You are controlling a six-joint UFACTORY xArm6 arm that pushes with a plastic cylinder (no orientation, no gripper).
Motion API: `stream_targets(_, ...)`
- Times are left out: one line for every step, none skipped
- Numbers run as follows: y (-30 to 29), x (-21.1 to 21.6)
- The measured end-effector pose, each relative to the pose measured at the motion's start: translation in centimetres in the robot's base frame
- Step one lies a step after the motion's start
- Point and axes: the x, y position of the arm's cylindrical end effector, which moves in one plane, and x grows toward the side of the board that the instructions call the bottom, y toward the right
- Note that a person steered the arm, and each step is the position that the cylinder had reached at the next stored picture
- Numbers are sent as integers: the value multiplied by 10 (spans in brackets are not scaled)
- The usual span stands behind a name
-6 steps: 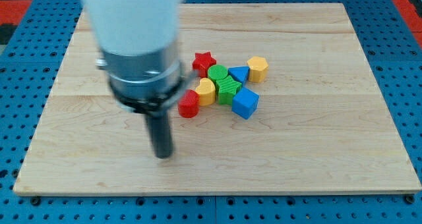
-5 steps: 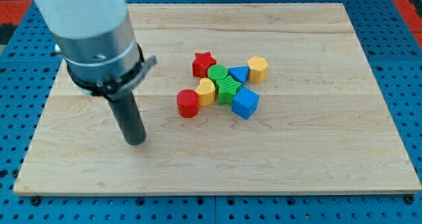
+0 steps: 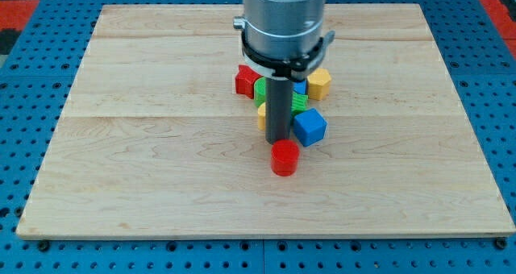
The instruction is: Move the red circle diagonally to the blue cube
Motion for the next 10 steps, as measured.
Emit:
stream_targets(-25, 0)
stream_targets(-46, 5)
stream_targets(-34, 16)
stream_targets(-22, 23)
stream_targets(-2, 41)
stream_targets(25, 50)
stream_targets(58, 50)
stream_targets(93, 50)
stream_targets(120, 50)
stream_targets(132, 50)
